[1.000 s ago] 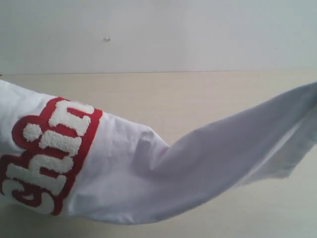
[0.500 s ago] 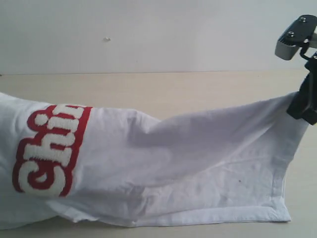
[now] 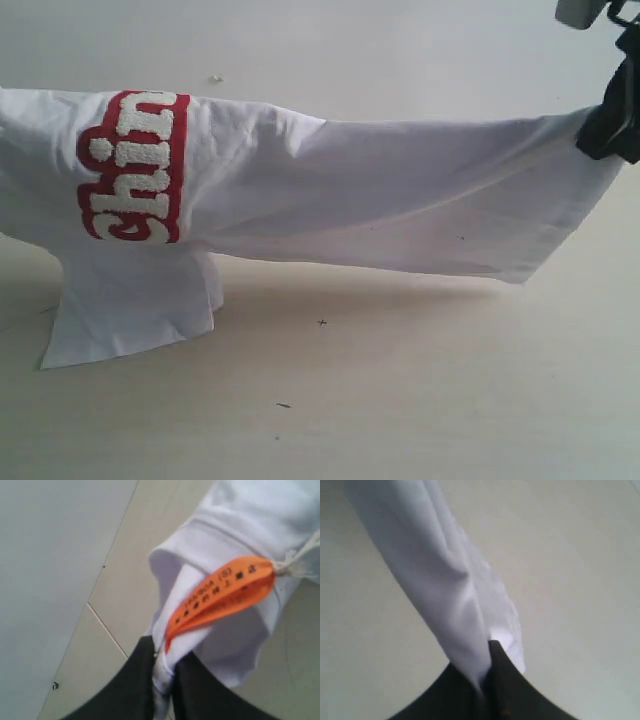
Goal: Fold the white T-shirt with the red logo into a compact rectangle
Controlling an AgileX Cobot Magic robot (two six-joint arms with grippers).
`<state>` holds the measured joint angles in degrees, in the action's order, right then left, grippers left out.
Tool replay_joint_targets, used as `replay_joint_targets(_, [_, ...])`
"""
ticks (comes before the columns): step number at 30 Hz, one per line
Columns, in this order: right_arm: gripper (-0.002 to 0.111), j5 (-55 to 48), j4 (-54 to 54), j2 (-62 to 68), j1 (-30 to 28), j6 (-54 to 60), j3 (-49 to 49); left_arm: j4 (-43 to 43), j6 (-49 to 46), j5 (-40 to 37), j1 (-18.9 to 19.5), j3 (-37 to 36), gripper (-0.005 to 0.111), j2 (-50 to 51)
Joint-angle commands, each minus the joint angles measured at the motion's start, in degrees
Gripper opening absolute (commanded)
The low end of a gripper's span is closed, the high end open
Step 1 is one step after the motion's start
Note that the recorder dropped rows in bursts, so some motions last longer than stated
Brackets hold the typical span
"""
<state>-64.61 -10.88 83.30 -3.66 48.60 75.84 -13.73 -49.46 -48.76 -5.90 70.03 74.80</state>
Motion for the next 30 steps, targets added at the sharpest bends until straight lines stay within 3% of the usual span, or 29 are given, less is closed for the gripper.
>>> replay_joint_targets(1, [0.000,-5.3,-1.0,-8.2,-0.1,-2.3,0.5,2.0,0.5,-5.0,0.2,0.6,0.000,-10.5])
replay_joint_targets(8, [0.000,-5.3,-7.5,-22.4,0.0,-10.7,-1.1,4.3,0.6,-16.0,-0.6,0.6,0.000,-23.3])
replay_joint_targets(13, [0.000,-5.3,-12.8,-29.5,0.0,-7.8,-6.3,14.1,0.4,-21.2,-1.4,1.5,0.000,-25.2])
replay_joint_targets(16, [0.000,-5.3,-10.8,-29.8,0.0,-7.9,-9.2,14.3,2.6,-21.2,-1.4,1.9,0.000,-23.4])
replay_joint_targets(24, [0.000,-5.3,0.0,-15.8,0.0,-7.9,-13.2,11.2,2.1,-21.2,-1.4,1.8,0.000,-10.3])
replay_joint_targets(27, [0.000,-4.1,3.5,-5.2,0.0,-7.8,-12.8,6.9,1.1,-21.2,-1.3,1.8,0.000,0.6])
replay_joint_targets(30, [0.000,3.0,6.1,6.0,0.0,-6.4,-9.9,6.5,0.4,-11.5,0.3,2.0,0.000,10.3])
